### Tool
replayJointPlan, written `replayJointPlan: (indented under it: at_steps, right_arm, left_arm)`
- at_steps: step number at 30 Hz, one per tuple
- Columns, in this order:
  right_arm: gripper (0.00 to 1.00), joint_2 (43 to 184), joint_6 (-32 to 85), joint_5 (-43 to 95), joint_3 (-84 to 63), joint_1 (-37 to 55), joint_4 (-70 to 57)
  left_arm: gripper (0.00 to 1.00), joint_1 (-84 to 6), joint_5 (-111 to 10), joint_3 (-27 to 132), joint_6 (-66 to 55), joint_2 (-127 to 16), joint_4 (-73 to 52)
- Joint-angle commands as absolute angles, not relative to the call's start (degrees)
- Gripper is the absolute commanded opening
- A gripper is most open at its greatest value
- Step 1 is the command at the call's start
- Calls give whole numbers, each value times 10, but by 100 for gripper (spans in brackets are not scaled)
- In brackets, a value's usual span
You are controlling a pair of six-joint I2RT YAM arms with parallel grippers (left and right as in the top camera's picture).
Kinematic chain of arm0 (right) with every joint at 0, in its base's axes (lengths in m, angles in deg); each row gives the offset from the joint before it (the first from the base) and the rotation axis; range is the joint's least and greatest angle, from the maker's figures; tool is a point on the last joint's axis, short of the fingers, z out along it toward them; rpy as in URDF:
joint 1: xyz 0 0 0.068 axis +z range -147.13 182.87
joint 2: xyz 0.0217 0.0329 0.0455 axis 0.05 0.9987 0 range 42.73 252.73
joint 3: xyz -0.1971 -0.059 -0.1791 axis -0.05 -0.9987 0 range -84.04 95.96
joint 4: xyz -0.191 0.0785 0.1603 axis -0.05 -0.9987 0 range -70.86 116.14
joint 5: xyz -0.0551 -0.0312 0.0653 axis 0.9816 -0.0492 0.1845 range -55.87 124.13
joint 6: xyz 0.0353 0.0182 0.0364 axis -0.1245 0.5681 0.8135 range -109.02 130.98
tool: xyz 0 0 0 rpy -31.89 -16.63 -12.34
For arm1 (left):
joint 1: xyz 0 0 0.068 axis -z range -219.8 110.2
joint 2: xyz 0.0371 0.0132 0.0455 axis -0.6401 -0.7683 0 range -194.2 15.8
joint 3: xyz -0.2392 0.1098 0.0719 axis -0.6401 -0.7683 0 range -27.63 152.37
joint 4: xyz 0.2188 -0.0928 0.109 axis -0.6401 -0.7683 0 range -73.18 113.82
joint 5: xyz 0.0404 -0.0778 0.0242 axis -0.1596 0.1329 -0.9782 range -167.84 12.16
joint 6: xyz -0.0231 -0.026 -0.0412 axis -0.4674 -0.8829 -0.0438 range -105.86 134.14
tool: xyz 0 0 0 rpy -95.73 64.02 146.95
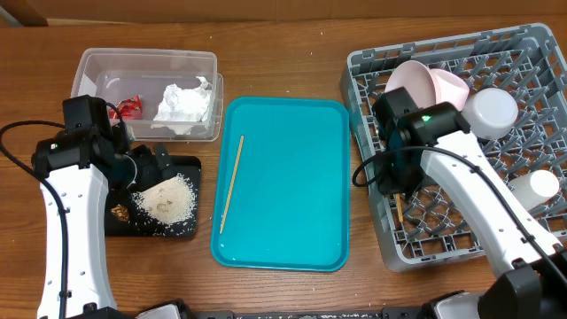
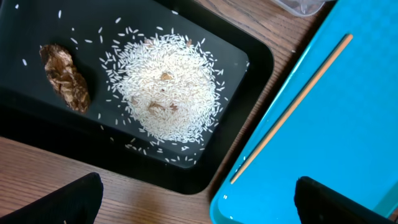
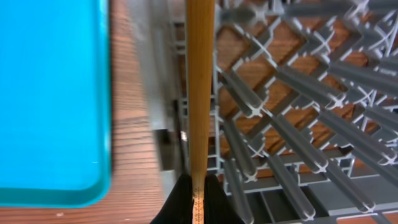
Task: Sort waste into correct bins and load items into the dishwasher
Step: 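Carry the chopstick with right gripper and drop it in the rack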
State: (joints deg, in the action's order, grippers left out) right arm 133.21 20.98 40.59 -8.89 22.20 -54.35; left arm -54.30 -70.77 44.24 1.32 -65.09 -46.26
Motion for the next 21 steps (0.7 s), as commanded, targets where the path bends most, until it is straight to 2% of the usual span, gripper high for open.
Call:
replayJointPlan:
  at_steps: [1, 3, 6, 12, 21]
  right_arm:
    - [4, 1324, 195, 435, -130, 215, -530]
    - [4, 1324, 195, 435, -138, 215, -522]
    - [17, 1325, 195, 435, -143, 215, -522]
    - [30, 1325, 195, 435, -143, 215, -521]
    - [34, 1324, 244, 429, -95, 217, -527]
  left_arm:
    - [100, -544, -708, 449, 30, -649, -462]
    - [100, -544, -708, 449, 30, -649, -462]
    - [100, -544, -708, 449, 30, -649, -462]
    - [100, -544, -708, 449, 30, -649, -462]
    - [100, -544, -708, 449, 30, -649, -462]
